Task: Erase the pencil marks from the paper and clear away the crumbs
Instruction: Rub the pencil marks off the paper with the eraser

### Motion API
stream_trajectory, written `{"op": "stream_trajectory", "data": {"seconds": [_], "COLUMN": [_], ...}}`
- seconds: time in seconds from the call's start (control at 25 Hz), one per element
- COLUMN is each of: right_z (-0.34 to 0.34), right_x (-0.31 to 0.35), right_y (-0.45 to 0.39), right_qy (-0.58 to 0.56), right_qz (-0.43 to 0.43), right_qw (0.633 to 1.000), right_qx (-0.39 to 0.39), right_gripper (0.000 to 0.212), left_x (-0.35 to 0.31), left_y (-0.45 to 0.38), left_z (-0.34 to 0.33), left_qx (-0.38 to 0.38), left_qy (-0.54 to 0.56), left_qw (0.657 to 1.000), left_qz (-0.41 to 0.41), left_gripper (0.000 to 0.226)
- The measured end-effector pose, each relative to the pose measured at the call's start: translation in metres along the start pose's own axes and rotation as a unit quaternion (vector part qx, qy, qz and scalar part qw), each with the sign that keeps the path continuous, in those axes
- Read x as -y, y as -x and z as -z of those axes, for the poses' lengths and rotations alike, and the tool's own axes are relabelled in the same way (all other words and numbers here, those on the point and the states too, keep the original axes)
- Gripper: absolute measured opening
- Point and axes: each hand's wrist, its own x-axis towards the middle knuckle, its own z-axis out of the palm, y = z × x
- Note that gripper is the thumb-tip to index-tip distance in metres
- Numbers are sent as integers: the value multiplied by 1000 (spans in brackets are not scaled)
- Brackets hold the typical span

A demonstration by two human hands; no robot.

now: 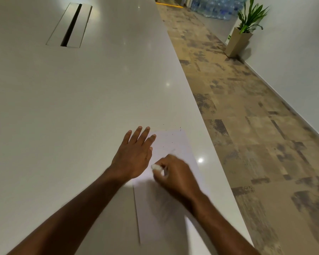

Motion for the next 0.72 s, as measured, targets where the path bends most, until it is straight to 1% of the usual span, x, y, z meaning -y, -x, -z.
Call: {"op": "stream_trajectory", "data": {"seconds": [0.04, 0.12, 0.16, 0.2, 0.24, 0.32, 0.36, 0.4, 0.48, 0.52, 0.56, 0.6, 0.64, 0.72], "right_z": [9, 38, 41, 36, 23, -5, -5, 1, 27, 38, 39, 31, 16, -19], "right_x": [-17, -42, -48, -42, -28, 3, 4, -3, -31, -40, -44, -37, -23, 2], "right_y": [-16, -45, -49, -44, -30, 5, 10, 0, -35, -46, -48, -41, -24, 19], "right_qy": [5, 28, 24, 18, 5, -16, -13, -10, 20, 28, 24, 18, 5, -4], "right_qz": [-41, -120, -132, -127, -99, -17, 11, 0, -80, -110, -113, -98, -63, 35], "right_qw": [998, 983, 978, 980, 987, 1000, 1000, 1000, 990, 983, 980, 984, 992, 999], "right_qx": [-43, -138, -159, -153, -123, -17, 7, -8, -110, -146, -161, -145, -109, -21], "right_gripper": [23, 30, 30, 28, 25, 18, 17, 19, 29, 33, 33, 30, 24, 16], "left_x": [0, 1, 1, 1, 1, 0, 0, 1, 1, 1, 1, 1, 1, 1], "left_y": [0, 0, 1, 1, 1, 0, 0, 0, 0, 0, 0, 0, 0, -1], "left_z": [0, -1, -2, -2, -2, -3, -3, -3, -3, -4, -4, -4, -4, -5], "left_qx": [-5, -9, -9, -10, -12, -8, -6, -10, -16, -18, -18, -18, -19, -18], "left_qy": [3, 5, 4, 3, 4, 7, 8, 8, 5, 3, 4, 4, 5, 9], "left_qw": [1000, 1000, 1000, 1000, 1000, 1000, 1000, 1000, 1000, 1000, 1000, 1000, 1000, 1000], "left_qz": [1, 4, 4, 3, 3, 2, 2, 2, 2, 3, 4, 3, 4, 4], "left_gripper": [65, 62, 62, 62, 62, 64, 64, 63, 63, 62, 62, 62, 62, 63]}}
